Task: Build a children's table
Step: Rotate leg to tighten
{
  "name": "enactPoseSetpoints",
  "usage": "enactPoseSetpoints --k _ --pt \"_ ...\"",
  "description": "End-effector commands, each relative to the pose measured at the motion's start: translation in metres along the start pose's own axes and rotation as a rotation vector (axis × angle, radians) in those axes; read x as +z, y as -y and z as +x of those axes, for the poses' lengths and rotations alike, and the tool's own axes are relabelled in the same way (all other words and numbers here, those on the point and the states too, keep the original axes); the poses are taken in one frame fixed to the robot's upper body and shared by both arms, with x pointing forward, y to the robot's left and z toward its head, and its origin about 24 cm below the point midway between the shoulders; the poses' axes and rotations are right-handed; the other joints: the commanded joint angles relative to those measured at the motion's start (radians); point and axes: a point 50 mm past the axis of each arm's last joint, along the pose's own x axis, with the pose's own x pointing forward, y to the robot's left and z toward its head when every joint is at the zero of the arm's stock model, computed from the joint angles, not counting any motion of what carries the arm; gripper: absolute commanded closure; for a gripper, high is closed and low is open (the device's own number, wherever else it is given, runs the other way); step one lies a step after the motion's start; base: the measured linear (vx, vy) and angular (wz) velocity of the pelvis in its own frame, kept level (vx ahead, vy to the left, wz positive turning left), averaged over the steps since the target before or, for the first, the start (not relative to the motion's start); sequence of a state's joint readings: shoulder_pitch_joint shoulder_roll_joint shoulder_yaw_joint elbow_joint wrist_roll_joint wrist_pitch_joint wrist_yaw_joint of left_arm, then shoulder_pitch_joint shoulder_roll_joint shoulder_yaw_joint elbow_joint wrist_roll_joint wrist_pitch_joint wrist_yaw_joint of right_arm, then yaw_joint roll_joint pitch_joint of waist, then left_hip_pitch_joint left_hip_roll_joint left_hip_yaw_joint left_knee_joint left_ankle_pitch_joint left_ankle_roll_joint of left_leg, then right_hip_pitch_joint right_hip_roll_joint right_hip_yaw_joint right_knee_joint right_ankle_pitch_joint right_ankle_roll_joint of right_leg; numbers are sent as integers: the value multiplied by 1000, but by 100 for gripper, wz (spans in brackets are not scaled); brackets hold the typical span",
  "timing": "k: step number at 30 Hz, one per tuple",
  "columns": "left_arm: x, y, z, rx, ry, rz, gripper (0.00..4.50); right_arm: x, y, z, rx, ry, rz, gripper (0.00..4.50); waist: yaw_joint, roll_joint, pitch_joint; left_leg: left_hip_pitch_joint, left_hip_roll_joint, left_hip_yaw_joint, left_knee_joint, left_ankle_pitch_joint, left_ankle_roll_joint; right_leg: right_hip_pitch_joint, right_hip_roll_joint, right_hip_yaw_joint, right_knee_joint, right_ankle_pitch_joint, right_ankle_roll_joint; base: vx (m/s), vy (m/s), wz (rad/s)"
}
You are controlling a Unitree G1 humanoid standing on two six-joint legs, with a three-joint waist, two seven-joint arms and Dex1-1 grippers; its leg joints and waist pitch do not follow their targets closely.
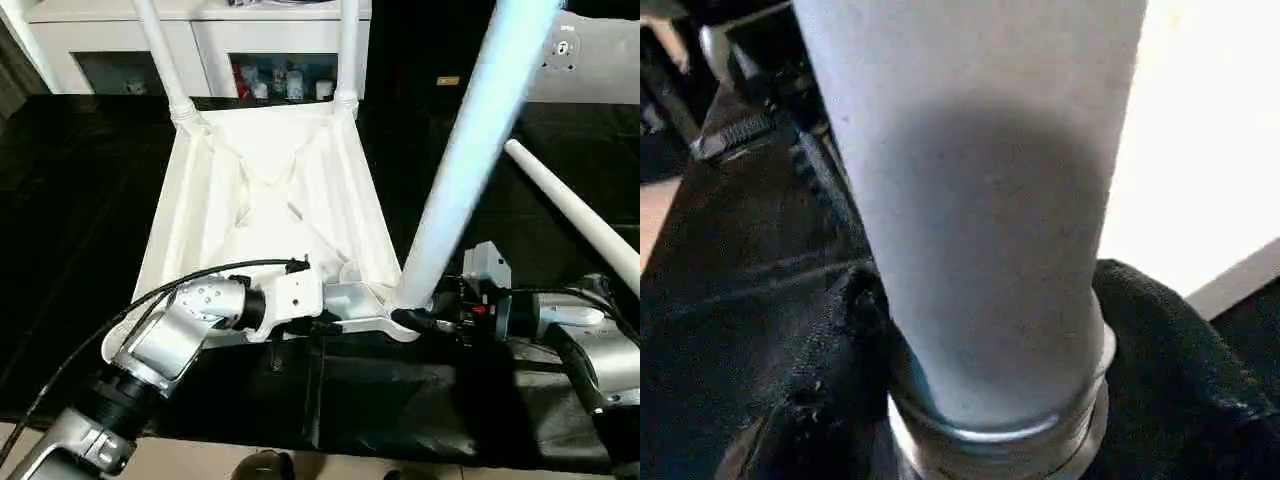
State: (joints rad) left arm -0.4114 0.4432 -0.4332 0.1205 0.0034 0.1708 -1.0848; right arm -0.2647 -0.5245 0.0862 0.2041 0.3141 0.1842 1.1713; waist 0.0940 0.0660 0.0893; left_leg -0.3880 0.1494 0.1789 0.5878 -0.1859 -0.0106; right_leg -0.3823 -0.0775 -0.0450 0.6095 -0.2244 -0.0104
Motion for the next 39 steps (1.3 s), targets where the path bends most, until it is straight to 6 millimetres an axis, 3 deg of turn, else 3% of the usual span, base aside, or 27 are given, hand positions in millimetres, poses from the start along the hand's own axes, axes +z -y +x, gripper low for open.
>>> enactPoseSetpoints --k 1,2,5,6,8,9,13,14,15,18,20,24,30,33,36,39 --pt "-2 14 15 -41 -1 -60 450 -7 -6 9 -6 -1 74 180 -3 -12 -58 17 87 -32 -68 -117 126 37 -81 43 -58 2 -303 0 0 0" --pt "3 14 21 26 20 -130 450 -15 -8 20 -78 -33 97 181 -6 -13 -52 16 87 -33 -72 -151 118 35 -82 43 -66 -52 -298 0 0 0" --pt "18 14 35 137 49 -217 450 -24 -1 42 -285 -40 192 181 -19 -15 -37 20 85 -35 -86 -252 49 31 -85 48 -82 -252 -267 0 0 0" --pt "21 13 38 157 54 -226 450 -24 0 46 -325 -24 221 181 -32 -14 -33 17 82 -44 -92 -303 15 32 -88 45 -89 -360 -237 0 0 0" --pt "25 11 43 193 58 -242 450 -24 3 50 -380 -8 251 181 -49 -17 -32 14 79 -50 -96 -347 -14 30 -87 45 -97 -443 -186 -25 7 -7" --pt "30 9 47 227 64 -258 450 -24 6 54 -435 0 268 181 -52 -19 -33 20 79 -48 -95 -366 -17 22 -86 49 -103 -457 -171 0 0 0" --pt "48 2 66 332 77 -317 450 -24 13 64 -593 -1 294 181 -58 -21 -33 25 76 -45 -94 -364 -23 14 -83 51 -110 -424 -168 0 0 0" --pt "52 2 75 350 48 -305 450 -24 13 70 -639 4 321 181 -56 -13 -33 20 77 -47 -96 -359 -17 17 -84 51 -109 -405 -166 0 0 0" --pt "54 2 77 352 35 -296 450 -24 12 72 -651 7 329 181 -59 -14 -33 22 79 -44 -97 -364 -19 11 -80 52 -110 -385 -163 0 0 0" --pt "52 2 76 361 17 -289 450 -23 9 75 -657 29 342 181 -55 -13 -37 18 79 -45 -100 -342 -11 19 -80 50 -105 -307 -169 0 0 0" --pt "49 0 72 385 7 -292 450 -23 9 73 -669 53 356 125 -54 -13 -38 18 80 -44 -99 -334 -4 19 -79 50 -103 -268 -181 0 0 0" --pt "42 -4 67 412 -23 -288 450 -19 9 67 -643 106 309 92 -51 -14 -39 20 82 -40 -98 -330 6 17 -83 51 -107 -268 -187 0 0 0" --pt "32 -5 60 406 -38 -307 450 -15 5 38 -591 163 214 43 -37 -16 -44 12 83 -36 -90 -227 54 28 -82 50 -96 -131 -212 0 0 0" --pt "28 -4 54 352 -18 -259 450 -16 8 12 -562 174 176 23 -32 -18 -45 9 81 -35 -85 -181 91 34 -83 47 -91 -72 -233 0 0 0" --pt "24 -2 50 301 -28 -226 450 -11 6 0 -514 194 141 9 -28 -17 -43 8 82 -35 -85 -188 113 36 -84 45 -94 -108 -233 0 0 0" --pt "13 0 42 232 -57 -190 450 -1 0 -13 -353 183 43 9 -28 -18 -44 10 84 -36 -85 -190 119 36 -83 44 -94 -127 -234 0 0 0"
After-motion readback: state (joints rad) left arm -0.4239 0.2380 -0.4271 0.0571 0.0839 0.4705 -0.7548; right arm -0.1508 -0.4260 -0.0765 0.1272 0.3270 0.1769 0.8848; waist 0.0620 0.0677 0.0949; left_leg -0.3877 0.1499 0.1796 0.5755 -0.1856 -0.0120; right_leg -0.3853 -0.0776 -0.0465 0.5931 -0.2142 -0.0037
